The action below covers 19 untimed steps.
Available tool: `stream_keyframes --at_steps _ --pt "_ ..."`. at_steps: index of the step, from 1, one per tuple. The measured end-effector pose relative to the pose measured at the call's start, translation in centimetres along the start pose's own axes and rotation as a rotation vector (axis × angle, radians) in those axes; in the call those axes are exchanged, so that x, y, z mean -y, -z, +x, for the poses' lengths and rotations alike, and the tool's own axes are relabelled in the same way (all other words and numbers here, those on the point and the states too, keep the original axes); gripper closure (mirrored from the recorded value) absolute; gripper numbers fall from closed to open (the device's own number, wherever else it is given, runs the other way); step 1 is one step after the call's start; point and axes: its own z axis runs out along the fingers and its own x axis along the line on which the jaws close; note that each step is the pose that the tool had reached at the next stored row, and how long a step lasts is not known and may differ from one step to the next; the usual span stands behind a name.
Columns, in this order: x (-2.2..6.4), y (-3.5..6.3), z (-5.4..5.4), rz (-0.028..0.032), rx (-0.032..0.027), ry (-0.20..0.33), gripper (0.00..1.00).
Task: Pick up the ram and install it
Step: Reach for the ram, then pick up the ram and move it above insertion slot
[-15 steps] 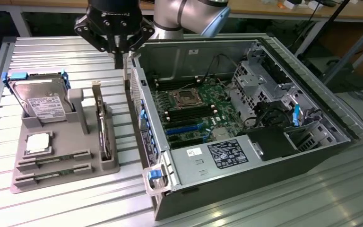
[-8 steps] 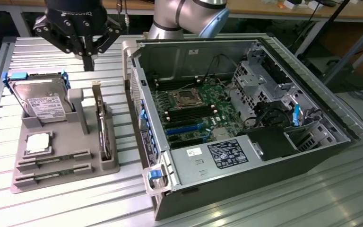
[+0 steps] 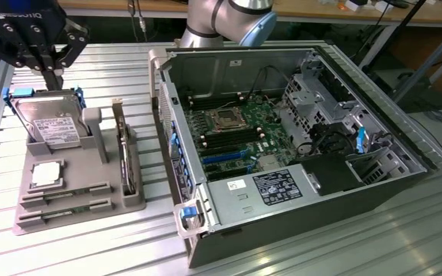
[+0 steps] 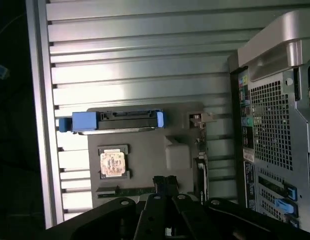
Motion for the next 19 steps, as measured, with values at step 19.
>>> stream_keyframes --at_steps 19 --pt "0.19 0.08 2.6 0.0001 -0.0001 0.000 0.90"
